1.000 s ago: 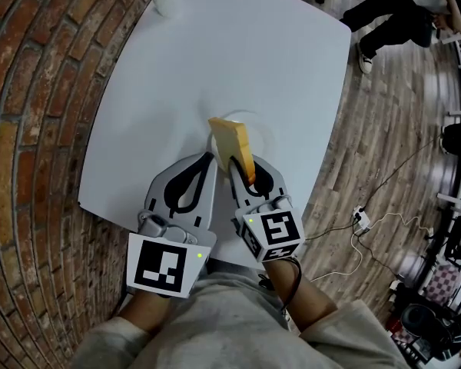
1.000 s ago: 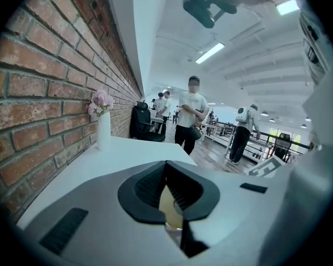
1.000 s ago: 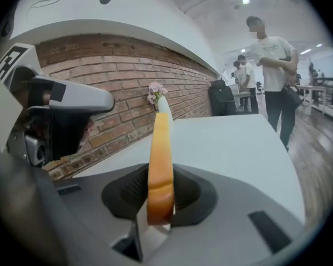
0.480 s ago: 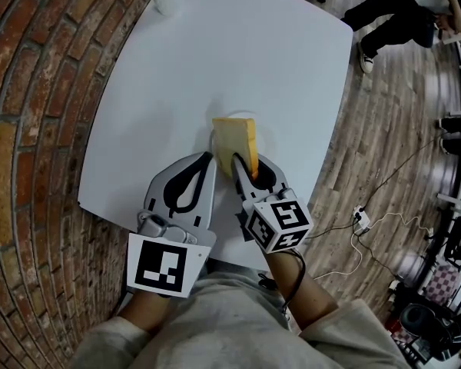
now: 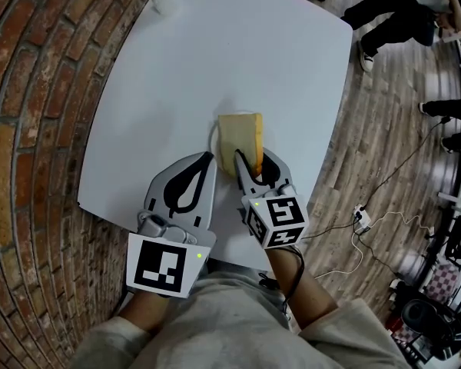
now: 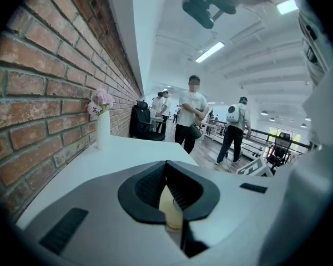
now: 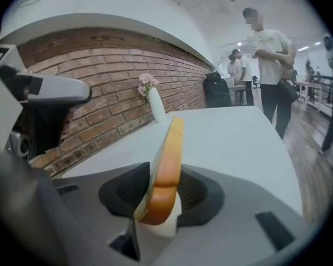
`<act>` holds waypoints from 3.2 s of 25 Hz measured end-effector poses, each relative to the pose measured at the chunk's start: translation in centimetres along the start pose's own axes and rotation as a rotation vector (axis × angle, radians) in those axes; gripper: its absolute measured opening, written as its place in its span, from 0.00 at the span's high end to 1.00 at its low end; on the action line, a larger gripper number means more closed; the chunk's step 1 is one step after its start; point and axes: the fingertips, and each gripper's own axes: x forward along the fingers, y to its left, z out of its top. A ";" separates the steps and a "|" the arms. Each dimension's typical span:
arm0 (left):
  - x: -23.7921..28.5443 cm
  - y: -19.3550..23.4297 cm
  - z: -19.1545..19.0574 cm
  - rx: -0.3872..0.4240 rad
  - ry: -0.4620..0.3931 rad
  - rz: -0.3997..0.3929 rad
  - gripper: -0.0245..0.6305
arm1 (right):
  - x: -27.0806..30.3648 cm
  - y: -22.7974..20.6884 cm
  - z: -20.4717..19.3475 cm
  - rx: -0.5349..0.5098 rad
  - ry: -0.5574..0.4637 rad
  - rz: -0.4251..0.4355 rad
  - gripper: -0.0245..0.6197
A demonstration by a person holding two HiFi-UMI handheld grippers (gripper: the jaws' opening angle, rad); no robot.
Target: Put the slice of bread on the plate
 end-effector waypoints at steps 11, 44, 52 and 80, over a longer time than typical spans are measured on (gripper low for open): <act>-0.1 0.1 0.1 -0.011 -0.008 -0.006 0.95 | 0.6 -1.3 -0.9 -0.119 0.072 -0.104 0.57; -0.1 0.1 0.5 -0.010 -0.014 -0.029 0.95 | 0.3 -3.0 1.4 -0.090 0.023 -0.223 0.39; -0.1 -0.5 0.6 0.001 -0.019 -0.044 0.95 | -0.5 -3.0 2.9 -0.088 -0.031 -0.245 0.81; -1.4 -2.8 0.8 0.024 -0.038 -0.094 0.95 | -9.4 3.4 11.5 -0.139 -0.322 -0.165 0.95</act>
